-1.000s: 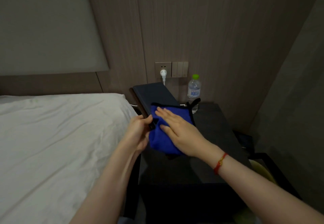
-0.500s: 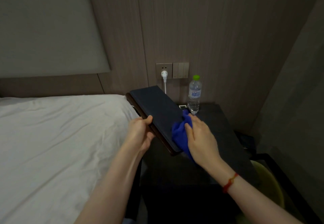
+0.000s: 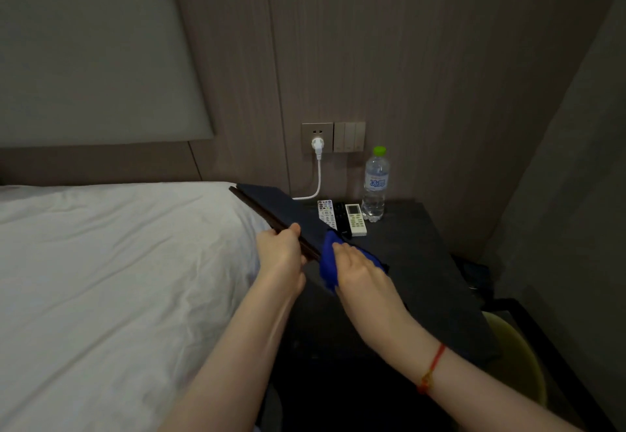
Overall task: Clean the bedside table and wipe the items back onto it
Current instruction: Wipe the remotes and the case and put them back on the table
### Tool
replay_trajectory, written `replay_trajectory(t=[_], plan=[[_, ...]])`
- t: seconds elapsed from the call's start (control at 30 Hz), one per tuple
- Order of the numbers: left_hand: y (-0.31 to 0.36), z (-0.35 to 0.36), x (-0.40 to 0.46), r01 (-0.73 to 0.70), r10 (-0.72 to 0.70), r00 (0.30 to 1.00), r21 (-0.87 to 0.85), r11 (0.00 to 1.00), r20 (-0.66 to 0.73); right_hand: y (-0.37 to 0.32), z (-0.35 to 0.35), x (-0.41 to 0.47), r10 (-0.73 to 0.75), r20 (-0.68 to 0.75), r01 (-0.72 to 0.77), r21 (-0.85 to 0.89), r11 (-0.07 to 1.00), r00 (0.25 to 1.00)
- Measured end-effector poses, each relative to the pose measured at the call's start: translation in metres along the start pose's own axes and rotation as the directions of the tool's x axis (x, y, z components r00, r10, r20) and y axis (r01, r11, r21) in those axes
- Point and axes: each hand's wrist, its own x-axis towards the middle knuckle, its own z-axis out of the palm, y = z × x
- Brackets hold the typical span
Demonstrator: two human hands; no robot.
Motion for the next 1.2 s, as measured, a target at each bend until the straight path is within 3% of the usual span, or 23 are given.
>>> replay_trajectory(t=[0.1,0.17,0.23,0.33,0.37,0.43,0.53,0.6,0.67,0.73,0.8,0.83,0.97,1.2], plan=[[0.003,-0.001,0.006,0.014,-0.018,0.991,0.033,0.999,0.13,0.014,-0.008,0.011,0.109,-0.069,-0.081,0.323,0.943,0.992],[0.001,-0.006,0.013,-0.02,0.009,0.993,0.093,0.995,0.118,0.027,-0.008,0.022,0.264,-0.061,-0.178,0.59,0.787,0.963],[-0.005,-0.015,0.017,0.001,-0.013,0.997,0.152,0.988,0.075,0.038,-0.003,0.032,0.405,0.048,-0.286,0.785,0.55,0.913],[-0.024,-0.027,0.02,0.166,-0.194,0.971,0.194,0.967,0.139,0.044,0.005,0.037,0.491,0.324,-0.385,0.923,0.026,0.809],[-0.029,-0.029,0.022,0.218,-0.254,0.953,0.213,0.952,0.163,0.044,0.008,0.037,0.479,0.393,-0.401,0.912,-0.092,0.785],[-0.036,-0.03,0.03,0.293,-0.327,0.921,0.176,0.94,0.212,0.042,0.012,0.037,0.449,0.466,-0.42,0.884,-0.204,0.763],[-0.037,-0.029,0.036,0.306,-0.318,0.918,0.086,0.948,0.239,0.042,0.021,0.04,0.416,0.497,-0.433,0.868,-0.245,0.761],[-0.037,-0.031,0.04,0.284,-0.297,0.928,0.09,0.955,0.226,0.041,0.027,0.043,0.402,0.515,-0.473,0.857,-0.205,0.758],[-0.038,-0.033,0.047,0.278,-0.296,0.933,0.109,0.954,0.207,0.041,0.033,0.048,0.438,0.486,-0.527,0.849,-0.032,0.756],[-0.04,-0.036,0.054,0.279,-0.3,0.936,0.127,0.952,0.186,0.043,0.037,0.054,0.499,0.392,-0.546,0.811,0.21,0.773],[-0.041,-0.042,0.067,0.281,-0.301,0.941,0.139,0.95,0.157,0.048,0.036,0.06,0.521,0.282,-0.504,0.788,0.353,0.806],[-0.041,-0.046,0.075,0.283,-0.305,0.941,0.151,0.947,0.147,0.051,0.033,0.065,0.528,0.253,-0.484,0.798,0.36,0.811],[-0.039,-0.052,0.103,0.316,-0.339,0.933,0.174,0.932,0.121,0.068,0.023,0.088,0.576,0.229,-0.421,0.879,0.224,0.785],[-0.055,-0.037,0.172,0.303,-0.331,0.941,0.253,0.919,0.075,0.097,0.017,0.121,0.581,0.147,-0.288,0.944,0.158,0.8]])
